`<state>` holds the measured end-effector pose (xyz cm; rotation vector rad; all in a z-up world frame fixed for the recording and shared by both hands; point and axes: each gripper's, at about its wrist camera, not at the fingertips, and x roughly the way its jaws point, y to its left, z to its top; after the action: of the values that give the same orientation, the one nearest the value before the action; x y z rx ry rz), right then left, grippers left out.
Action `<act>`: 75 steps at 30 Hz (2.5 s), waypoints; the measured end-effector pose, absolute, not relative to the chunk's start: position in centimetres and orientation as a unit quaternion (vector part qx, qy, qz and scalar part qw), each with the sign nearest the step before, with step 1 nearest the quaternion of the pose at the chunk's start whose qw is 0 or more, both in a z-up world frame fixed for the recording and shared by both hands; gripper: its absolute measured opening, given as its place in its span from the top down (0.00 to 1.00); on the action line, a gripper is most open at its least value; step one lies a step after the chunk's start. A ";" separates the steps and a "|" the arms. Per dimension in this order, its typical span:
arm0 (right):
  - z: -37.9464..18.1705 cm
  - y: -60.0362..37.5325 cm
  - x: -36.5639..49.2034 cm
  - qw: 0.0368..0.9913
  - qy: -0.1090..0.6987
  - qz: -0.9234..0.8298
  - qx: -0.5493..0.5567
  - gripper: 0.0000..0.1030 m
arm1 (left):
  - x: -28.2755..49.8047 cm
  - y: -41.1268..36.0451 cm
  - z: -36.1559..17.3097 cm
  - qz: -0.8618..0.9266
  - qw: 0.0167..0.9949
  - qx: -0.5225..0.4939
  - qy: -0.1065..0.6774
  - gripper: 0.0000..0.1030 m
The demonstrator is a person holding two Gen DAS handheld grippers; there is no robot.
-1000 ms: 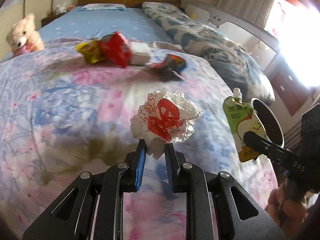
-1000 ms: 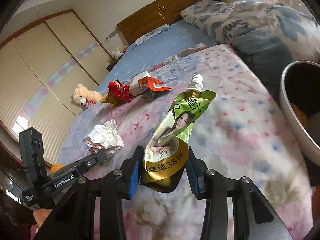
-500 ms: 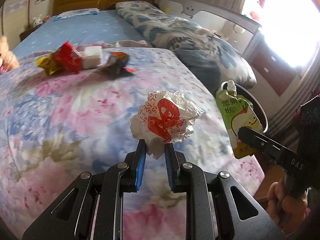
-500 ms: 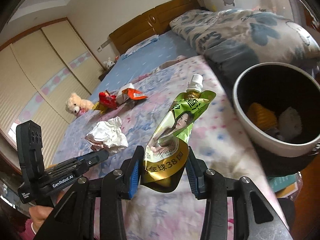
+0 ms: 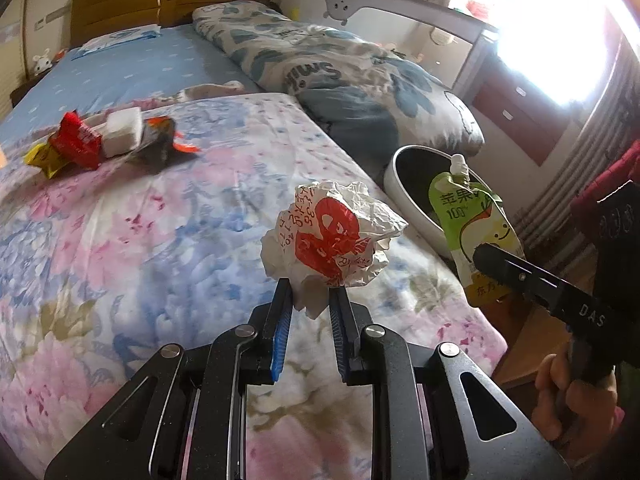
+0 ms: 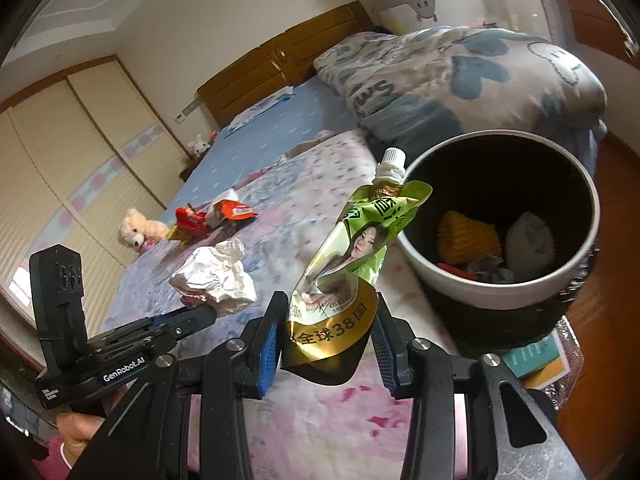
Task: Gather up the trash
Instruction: 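Carry the paper and pouch over the trash bin with both tools, then open both tools to drop the paper and pouch into the bin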
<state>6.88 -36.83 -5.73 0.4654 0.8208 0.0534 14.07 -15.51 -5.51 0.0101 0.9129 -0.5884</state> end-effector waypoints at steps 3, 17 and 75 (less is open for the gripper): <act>-5.7 -38.1 6.5 0.891 0.394 0.012 0.227 0.60 | 14.1 -16.6 -5.4 -0.288 0.854 0.011 0.432 0.83; -5.4 -43.6 5.4 0.892 0.384 -0.044 0.235 0.60 | 14.7 -23.9 -4.5 -0.338 0.838 0.052 0.425 0.83; -6.8 -50.0 8.1 0.878 0.394 -0.084 0.259 0.43 | 17.4 -31.4 -5.0 -0.356 0.828 0.081 0.426 0.45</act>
<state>8.07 -50.03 -6.81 0.5401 0.8212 -0.1746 17.38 -31.44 -4.99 0.1716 0.9037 -0.7564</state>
